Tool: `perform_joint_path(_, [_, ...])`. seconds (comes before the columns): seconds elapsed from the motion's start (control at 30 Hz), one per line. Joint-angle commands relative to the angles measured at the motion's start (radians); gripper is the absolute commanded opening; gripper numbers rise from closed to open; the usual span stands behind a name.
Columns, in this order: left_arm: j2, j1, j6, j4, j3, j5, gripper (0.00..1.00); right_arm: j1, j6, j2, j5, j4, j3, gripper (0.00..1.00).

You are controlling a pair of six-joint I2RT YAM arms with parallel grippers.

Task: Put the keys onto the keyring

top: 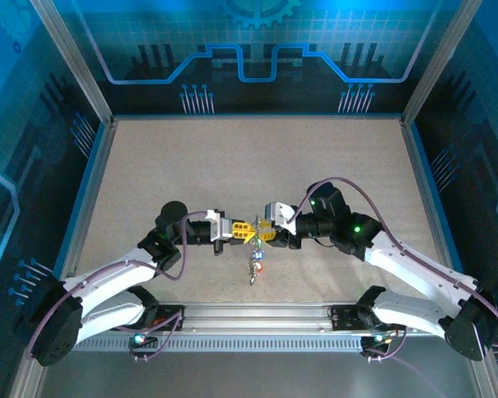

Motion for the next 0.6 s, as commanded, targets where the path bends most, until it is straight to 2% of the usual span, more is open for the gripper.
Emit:
perform_joint_path(0.0, [-0.001,0.006,-0.004,0.068,0.004,0.034,0.0,0.021,0.02,0.014,-0.031,0.038,0.013,0.29])
perform_joint_path(0.17, [0.004,0.006,-0.004,0.065,0.006,0.033,0.0,0.036,0.023,0.019,-0.024,0.045,0.011,0.27])
perform_joint_path(0.3, [0.006,0.006,-0.004,0.061,0.008,0.033,0.0,0.036,0.023,0.018,-0.017,0.052,0.011,0.11])
perform_joint_path(0.43, [0.006,0.007,0.002,0.036,0.015,0.023,0.0,0.037,0.017,0.02,-0.008,0.045,0.014,0.02])
perform_joint_path(0.53, [-0.004,0.007,0.046,-0.048,0.029,-0.002,0.13,0.037,-0.006,0.018,0.015,-0.005,0.033,0.0])
perform_joint_path(0.57, [-0.01,0.006,0.07,-0.089,0.036,-0.012,0.15,0.041,-0.017,0.018,0.031,-0.034,0.046,0.0])
